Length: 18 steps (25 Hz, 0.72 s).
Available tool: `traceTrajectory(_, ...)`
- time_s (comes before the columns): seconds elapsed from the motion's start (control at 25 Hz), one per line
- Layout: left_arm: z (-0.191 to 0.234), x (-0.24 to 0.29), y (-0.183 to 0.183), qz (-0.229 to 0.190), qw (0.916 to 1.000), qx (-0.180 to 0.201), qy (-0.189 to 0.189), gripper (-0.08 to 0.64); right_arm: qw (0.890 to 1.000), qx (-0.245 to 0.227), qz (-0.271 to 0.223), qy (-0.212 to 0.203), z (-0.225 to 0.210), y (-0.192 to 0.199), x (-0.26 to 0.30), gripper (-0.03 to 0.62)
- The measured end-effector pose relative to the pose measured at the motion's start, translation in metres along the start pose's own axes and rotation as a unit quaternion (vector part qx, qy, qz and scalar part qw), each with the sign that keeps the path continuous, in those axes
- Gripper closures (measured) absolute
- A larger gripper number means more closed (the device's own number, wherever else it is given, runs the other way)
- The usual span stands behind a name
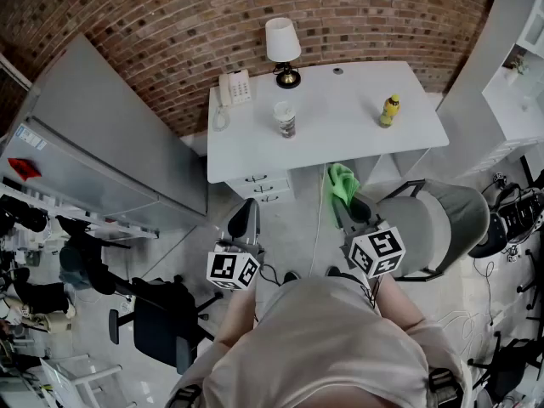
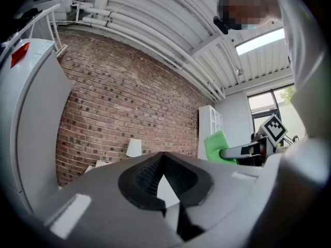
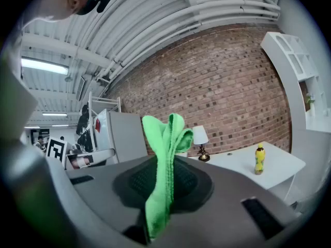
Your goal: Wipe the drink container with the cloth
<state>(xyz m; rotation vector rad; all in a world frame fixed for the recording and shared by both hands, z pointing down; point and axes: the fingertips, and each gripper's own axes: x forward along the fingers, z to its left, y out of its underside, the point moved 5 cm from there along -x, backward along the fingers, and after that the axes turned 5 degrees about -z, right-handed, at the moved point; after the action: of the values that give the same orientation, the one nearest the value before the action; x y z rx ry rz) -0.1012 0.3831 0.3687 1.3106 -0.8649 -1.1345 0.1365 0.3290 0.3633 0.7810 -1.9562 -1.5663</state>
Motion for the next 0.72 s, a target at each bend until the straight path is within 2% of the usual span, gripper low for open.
traceTrajectory(0.36,-0.003,0.008,0.005,0.007,0.9999,-0.004,-0.006,0.551,1.000,0.000,-0.002,-0.005,-0.008,-0.002,0.003,0.549)
traceTrajectory(0.72,-0.019,0.022,0.013,0.007,0.9999,0.001,-0.015,0.552,1.000,0.000,0.000,-0.013,-0.034,0.000,0.001,0.549)
